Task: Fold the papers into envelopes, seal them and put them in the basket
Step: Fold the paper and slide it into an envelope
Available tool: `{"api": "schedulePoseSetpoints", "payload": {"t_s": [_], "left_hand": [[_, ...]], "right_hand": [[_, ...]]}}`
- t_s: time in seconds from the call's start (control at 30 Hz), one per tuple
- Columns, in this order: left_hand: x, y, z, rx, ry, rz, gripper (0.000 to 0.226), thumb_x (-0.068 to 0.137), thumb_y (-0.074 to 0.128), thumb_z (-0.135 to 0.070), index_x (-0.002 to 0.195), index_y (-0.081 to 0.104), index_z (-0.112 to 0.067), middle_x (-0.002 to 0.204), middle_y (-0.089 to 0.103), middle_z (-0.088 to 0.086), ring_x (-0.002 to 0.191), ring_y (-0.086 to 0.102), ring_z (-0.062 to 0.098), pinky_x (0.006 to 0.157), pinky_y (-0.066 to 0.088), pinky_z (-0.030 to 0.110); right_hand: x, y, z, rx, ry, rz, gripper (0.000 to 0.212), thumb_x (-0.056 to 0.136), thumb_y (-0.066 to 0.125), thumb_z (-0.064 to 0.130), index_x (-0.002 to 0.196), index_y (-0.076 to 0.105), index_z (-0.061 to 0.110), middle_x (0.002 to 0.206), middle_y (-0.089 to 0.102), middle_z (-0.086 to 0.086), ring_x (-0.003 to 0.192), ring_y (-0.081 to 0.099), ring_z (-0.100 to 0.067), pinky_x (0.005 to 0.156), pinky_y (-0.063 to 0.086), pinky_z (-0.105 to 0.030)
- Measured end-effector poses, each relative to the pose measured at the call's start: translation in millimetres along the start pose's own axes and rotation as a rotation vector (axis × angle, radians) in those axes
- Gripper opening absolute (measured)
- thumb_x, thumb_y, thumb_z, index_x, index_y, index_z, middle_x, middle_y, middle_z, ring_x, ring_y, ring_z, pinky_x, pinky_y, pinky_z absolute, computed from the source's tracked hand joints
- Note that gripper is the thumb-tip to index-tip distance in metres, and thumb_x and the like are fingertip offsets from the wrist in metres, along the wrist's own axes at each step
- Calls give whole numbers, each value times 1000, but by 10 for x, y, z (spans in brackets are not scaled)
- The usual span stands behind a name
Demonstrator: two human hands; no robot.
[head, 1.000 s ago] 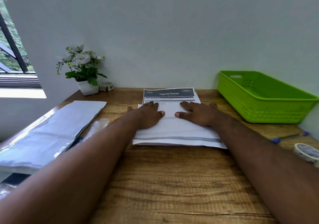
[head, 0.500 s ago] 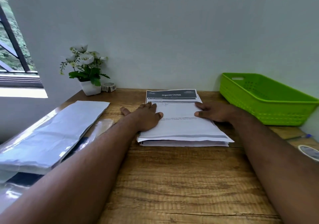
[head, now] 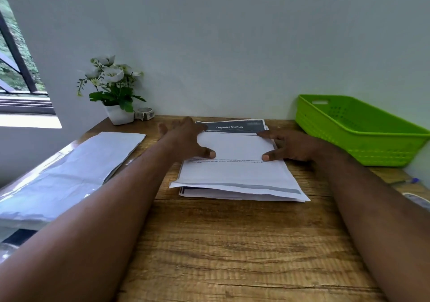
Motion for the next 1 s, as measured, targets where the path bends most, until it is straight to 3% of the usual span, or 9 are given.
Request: {"api": "schedulePoseSetpoints", "payload": {"t_s": [0.1, 0.17, 0.3, 0.4, 0.5, 0.6, 0.7, 0.9, 1.0], "left_hand": [[-18, -102, 12, -410, 45, -131, 59, 67, 84, -39, 119, 60, -26, 114, 48, 2, 114, 49, 26, 96, 38, 36], [-46, -195, 16, -576, 76, -224, 43, 67, 86, -20, 104, 64, -18, 105, 50, 4, 100, 53, 23, 81, 41, 27], [-112, -343, 33, -545, 131, -399, 28, 75, 78, -10, 99, 65, -12, 102, 53, 2, 94, 50, 18, 76, 36, 25], [-122, -341, -18, -328, 185, -396, 26, 80, 73, -14, 105, 69, -13, 111, 60, -1, 102, 57, 21, 83, 41, 29], [-97, -246, -80, 18, 114, -209, 33, 84, 66, -44, 114, 67, -28, 123, 62, -7, 115, 56, 21, 103, 35, 43], [-129, -124, -151, 144, 62, 3, 60, 80, 42, -79, 98, 69, -29, 108, 65, -6, 108, 55, 20, 107, 26, 55], [-157, -79, -226, 61, 81, 15, 69, 87, 30, -74, 81, 67, -16, 87, 65, 2, 93, 57, 24, 106, 31, 52], [-203, 86, -372, -146, 201, 94, 50, 95, 50, -48, 141, 43, -31, 148, 44, 0, 134, 40, 22, 106, 32, 32], [-200, 218, -480, -161, 274, 153, 54, 101, 43, -34, 152, 27, -26, 159, 25, -3, 145, 24, 19, 115, 18, 30]], "right_hand": [[-5, -22, 25, 155, -16, -22, 97, 59, 87, 38, 142, 38, 38, 142, 45, 10, 130, 44, -13, 112, 33, -35], [-27, -101, 105, 255, -91, -103, 93, 58, 90, 21, 139, 44, 33, 131, 56, 8, 119, 53, -11, 103, 43, -27], [-119, -279, 222, 303, -194, -380, 49, 66, 79, -3, 101, 62, 28, 86, 65, 10, 77, 60, -3, 64, 44, -5], [-122, -274, 249, 138, -252, -509, 27, 72, 74, 6, 82, 66, 30, 75, 63, 14, 72, 59, -3, 69, 46, -17], [-109, -241, 330, -59, -323, -471, 18, 75, 71, 4, 86, 75, 18, 75, 67, 10, 81, 61, -13, 74, 43, -26], [-124, -188, 407, -170, -299, -324, 31, 75, 67, 1, 99, 77, 18, 97, 74, 0, 96, 66, -15, 82, 47, -26], [-132, -109, 339, -190, -153, -188, 36, 78, 65, 15, 111, 72, 28, 114, 69, 7, 108, 61, -10, 98, 45, -26], [-159, -72, 387, -218, -92, -120, 57, 62, 61, 48, 119, 62, 45, 133, 58, 10, 120, 53, -11, 106, 39, -33], [-181, -5, 504, -243, -127, -81, 50, 80, 66, 49, 128, 57, 40, 139, 52, 12, 128, 46, -9, 111, 29, -25]]}}
Point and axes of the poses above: each hand's wrist, its own x-axis towards the middle knuckle, its own y-axis out of the palm, z = x × y, the point moved 8 cm from there along x, towards the middle knuckle
